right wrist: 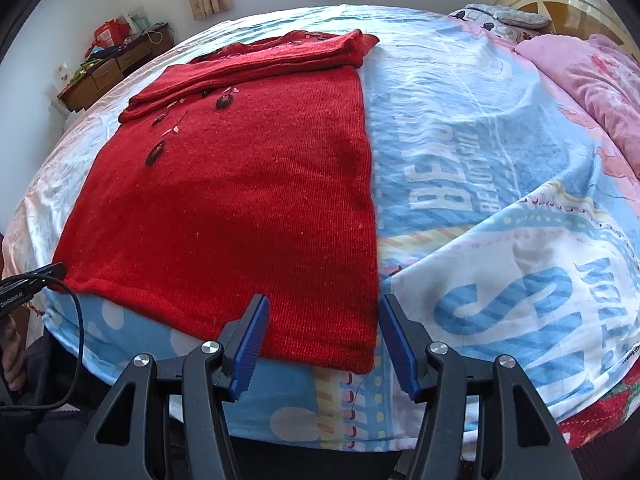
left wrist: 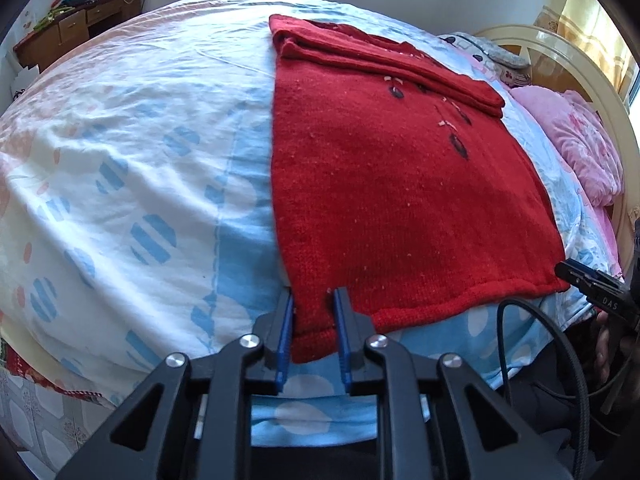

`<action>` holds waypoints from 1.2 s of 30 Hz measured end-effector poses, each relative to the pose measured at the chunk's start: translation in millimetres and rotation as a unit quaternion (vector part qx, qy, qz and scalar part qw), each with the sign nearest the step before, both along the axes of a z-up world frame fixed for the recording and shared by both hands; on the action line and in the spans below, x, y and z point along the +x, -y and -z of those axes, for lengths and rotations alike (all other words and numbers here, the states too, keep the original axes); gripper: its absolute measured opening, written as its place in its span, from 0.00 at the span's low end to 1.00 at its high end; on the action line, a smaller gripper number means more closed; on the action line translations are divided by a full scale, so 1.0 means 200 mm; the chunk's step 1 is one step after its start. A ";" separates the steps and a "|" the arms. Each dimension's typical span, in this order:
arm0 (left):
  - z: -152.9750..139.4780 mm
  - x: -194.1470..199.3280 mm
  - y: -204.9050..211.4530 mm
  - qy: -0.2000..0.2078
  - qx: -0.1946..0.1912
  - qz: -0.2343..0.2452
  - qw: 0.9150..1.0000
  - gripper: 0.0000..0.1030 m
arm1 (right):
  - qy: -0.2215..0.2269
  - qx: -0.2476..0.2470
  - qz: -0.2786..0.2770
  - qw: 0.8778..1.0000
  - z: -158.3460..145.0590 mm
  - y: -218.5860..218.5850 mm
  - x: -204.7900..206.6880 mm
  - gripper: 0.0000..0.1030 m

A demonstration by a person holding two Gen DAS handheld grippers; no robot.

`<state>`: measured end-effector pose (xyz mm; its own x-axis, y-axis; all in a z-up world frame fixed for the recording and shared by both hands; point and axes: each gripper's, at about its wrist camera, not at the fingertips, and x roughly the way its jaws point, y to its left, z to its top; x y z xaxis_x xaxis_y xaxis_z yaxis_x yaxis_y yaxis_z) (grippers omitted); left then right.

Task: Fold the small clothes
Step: 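Grasp the hem with the left tool while the right tool grasps the hem too, then lift the hem with both tools and fold it toward the collar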

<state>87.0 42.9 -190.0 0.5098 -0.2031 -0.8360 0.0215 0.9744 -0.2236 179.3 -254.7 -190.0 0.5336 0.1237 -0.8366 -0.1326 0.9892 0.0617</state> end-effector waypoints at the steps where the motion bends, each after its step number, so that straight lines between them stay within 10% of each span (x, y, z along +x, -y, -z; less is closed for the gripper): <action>1: 0.00 0.00 0.00 -0.001 0.000 0.000 1.000 0.21 | -0.003 0.003 0.000 1.000 0.00 0.00 0.00 0.56; 19: 0.02 0.03 0.02 0.004 -0.009 0.018 1.000 0.36 | -0.019 0.046 0.004 0.999 0.07 0.03 0.00 0.56; 22: 0.00 0.02 0.02 0.013 -0.003 0.023 1.000 0.09 | -0.019 0.047 0.009 0.999 0.07 0.04 0.00 0.38; 24: -0.02 0.02 0.01 0.017 -0.007 0.028 0.999 0.09 | -0.014 0.065 0.007 0.998 0.04 0.06 0.00 0.09; 36: -0.18 0.04 -0.07 0.081 -0.032 0.025 0.996 0.08 | 0.043 0.159 0.018 0.986 -0.10 0.17 -0.05 0.06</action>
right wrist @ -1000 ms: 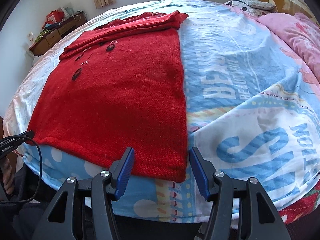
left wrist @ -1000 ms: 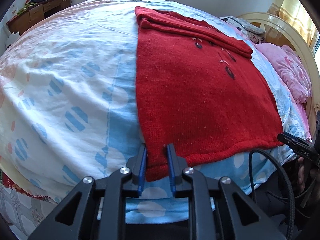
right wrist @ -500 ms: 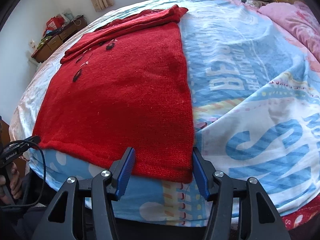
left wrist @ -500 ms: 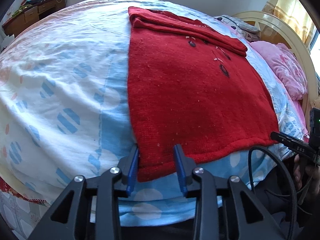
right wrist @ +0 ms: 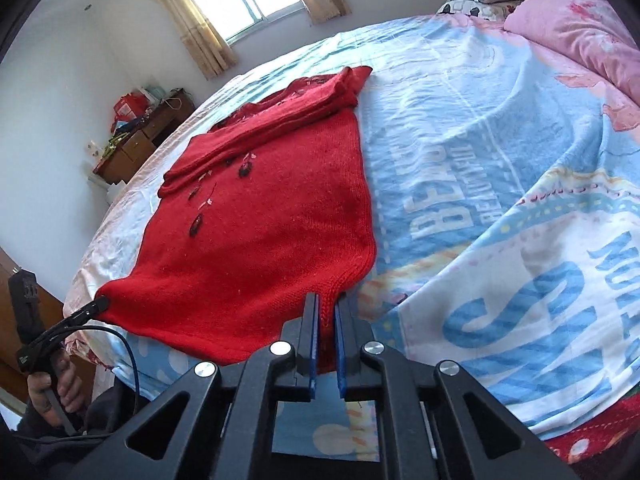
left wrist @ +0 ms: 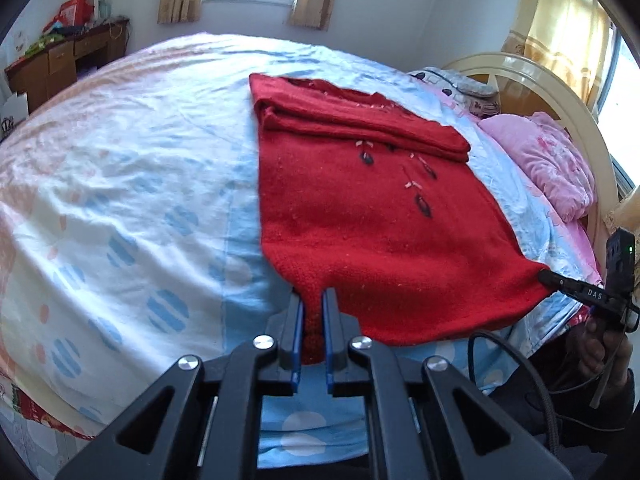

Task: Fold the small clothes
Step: 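Lift the hem with both tools and fold it toward the collar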

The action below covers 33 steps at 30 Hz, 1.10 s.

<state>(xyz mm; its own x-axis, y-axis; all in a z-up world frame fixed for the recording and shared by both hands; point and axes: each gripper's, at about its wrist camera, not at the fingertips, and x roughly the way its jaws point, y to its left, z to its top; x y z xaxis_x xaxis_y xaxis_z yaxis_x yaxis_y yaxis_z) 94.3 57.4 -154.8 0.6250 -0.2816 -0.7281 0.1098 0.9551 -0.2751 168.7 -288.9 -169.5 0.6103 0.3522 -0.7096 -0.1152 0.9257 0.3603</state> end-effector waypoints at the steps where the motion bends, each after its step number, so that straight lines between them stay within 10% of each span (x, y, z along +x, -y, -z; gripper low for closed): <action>1: 0.00 0.01 -0.01 -0.002 -0.004 -0.001 1.000 0.08 | 0.001 0.006 -0.001 1.000 0.00 0.01 0.00 0.06; 33: -0.41 0.56 -0.13 0.105 -0.048 -0.041 0.992 0.08 | 0.158 0.028 0.024 0.987 -0.64 -0.06 0.51 0.05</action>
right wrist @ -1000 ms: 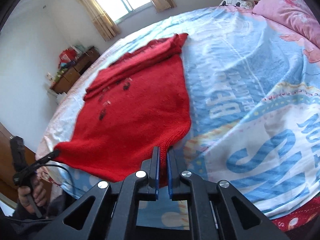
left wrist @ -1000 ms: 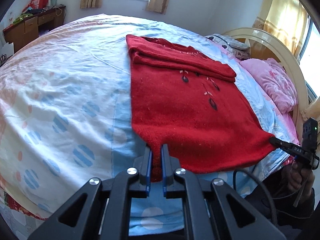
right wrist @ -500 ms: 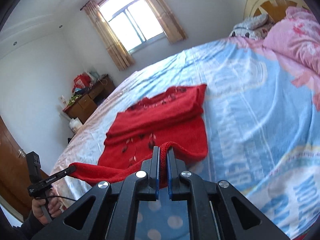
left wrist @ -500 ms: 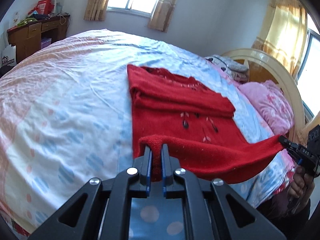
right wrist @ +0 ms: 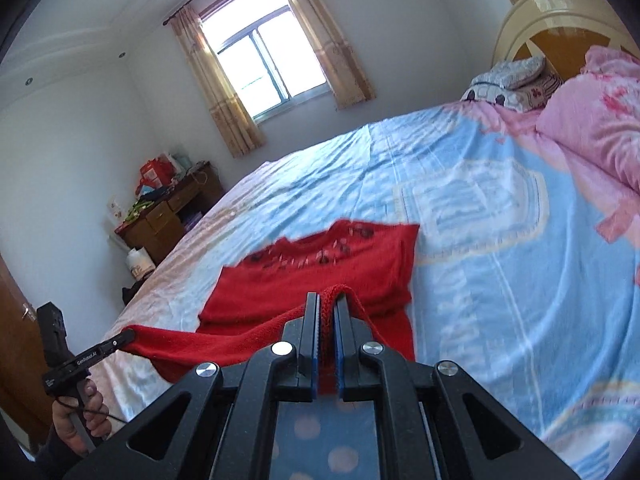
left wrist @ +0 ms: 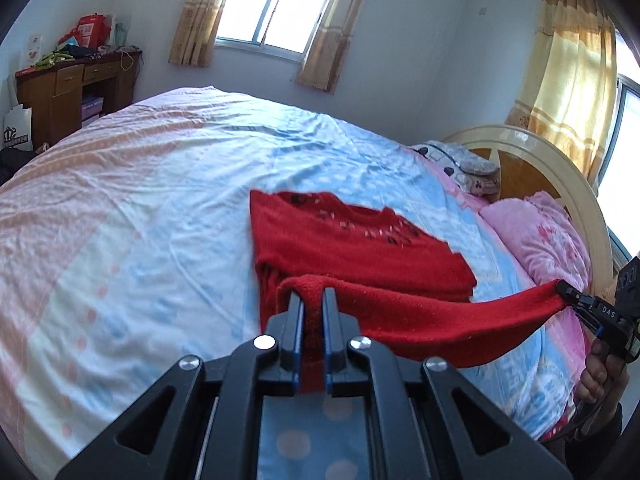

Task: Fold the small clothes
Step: 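Lift the hem with both tools and fold it toward the collar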

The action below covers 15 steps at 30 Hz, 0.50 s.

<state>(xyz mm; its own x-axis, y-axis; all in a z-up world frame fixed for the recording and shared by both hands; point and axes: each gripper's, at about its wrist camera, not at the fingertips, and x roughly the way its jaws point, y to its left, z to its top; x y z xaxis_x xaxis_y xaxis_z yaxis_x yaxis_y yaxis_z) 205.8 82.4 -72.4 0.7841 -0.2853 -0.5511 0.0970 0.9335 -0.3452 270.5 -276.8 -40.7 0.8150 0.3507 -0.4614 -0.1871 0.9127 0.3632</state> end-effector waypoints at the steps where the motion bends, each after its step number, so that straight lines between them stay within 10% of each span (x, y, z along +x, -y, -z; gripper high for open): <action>1: -0.02 0.03 0.00 0.003 0.001 -0.001 1.000 0.08 | 0.003 0.001 0.003 1.000 -0.02 0.00 0.03 0.05; 15: -0.09 0.41 0.00 0.017 0.008 -0.011 1.000 0.08 | 0.010 -0.022 0.035 0.999 -0.12 -0.05 0.43 0.05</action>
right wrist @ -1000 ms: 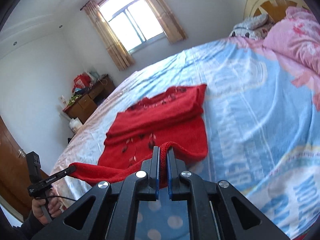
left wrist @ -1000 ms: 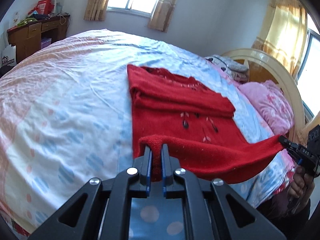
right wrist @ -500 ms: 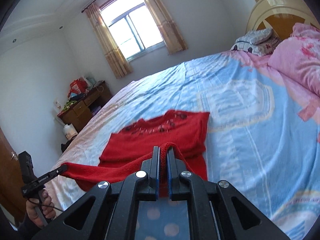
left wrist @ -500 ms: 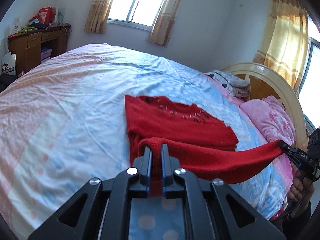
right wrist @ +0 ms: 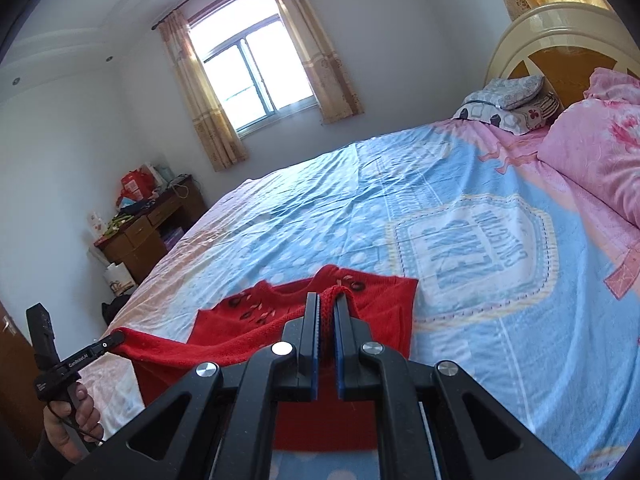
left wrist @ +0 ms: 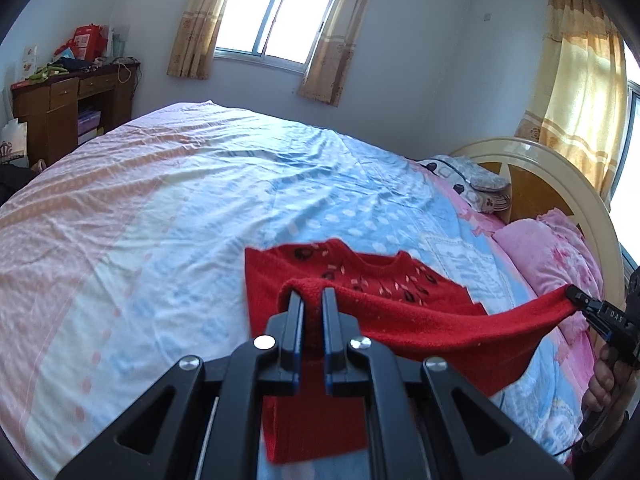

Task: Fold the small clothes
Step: 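Lift the hem with both tools and fold it toward the collar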

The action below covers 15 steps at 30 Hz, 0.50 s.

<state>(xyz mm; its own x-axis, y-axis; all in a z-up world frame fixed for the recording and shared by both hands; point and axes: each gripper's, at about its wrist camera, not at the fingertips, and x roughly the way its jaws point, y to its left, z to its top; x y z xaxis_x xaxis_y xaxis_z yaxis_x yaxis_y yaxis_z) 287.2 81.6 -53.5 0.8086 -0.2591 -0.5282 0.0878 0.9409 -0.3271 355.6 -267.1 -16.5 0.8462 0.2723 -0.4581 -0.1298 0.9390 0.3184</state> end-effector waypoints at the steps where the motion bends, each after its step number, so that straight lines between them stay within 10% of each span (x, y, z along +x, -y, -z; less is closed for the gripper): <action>1: -0.01 0.04 0.01 0.001 0.001 0.000 1.000 0.08 | 0.000 -0.001 0.003 1.000 0.00 0.00 0.02 0.05; 15: 0.23 0.52 0.06 -0.050 0.029 -0.022 0.998 0.08 | -0.079 -0.026 0.052 0.995 0.26 0.01 0.60 0.05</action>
